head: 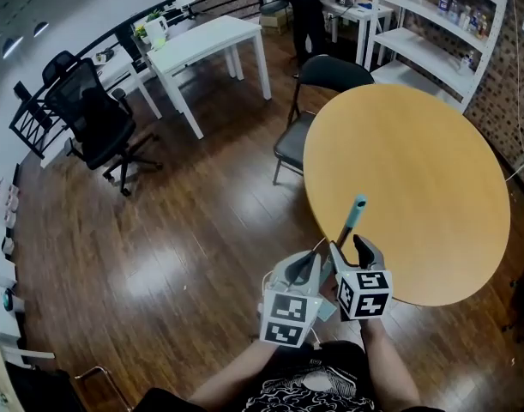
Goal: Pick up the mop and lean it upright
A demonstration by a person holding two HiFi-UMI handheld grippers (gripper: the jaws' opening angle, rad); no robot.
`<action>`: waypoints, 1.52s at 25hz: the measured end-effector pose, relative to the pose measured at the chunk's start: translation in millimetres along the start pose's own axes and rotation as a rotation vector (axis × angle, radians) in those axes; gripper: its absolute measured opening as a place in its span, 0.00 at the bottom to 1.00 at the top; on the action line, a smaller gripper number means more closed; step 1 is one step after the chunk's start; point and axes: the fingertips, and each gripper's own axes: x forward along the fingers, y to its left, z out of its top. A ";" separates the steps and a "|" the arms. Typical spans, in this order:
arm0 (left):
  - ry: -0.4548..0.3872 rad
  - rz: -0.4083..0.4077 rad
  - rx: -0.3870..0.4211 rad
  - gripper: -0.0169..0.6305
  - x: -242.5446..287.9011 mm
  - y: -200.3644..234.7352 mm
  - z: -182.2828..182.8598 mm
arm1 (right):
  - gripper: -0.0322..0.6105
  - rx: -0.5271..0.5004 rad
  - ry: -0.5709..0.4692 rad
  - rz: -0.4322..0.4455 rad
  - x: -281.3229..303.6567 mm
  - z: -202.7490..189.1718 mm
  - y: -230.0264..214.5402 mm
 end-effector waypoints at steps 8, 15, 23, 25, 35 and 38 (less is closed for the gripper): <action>-0.002 -0.010 0.007 0.03 -2.2 19.5 -0.8 | 0.37 0.011 0.004 -0.065 34.2 -4.9 -14.2; -0.004 0.010 -0.014 0.03 -3.8 31.3 -7.9 | 0.21 -0.065 0.004 -0.060 36.8 -8.3 -13.0; -0.027 0.044 -0.064 0.03 -11.0 22.3 -10.8 | 0.21 -0.069 -0.017 0.022 -19.9 -13.4 7.0; -0.034 0.051 -0.063 0.03 -13.5 14.0 -12.0 | 0.21 -0.080 -0.052 0.035 -42.2 -6.0 10.6; -0.080 0.086 -0.085 0.03 -26.2 -17.2 -1.2 | 0.21 -0.147 -0.256 0.087 -142.2 86.3 20.4; -0.095 0.096 -0.076 0.03 -31.2 -23.1 5.1 | 0.21 -0.165 -0.304 0.097 -159.8 104.9 22.3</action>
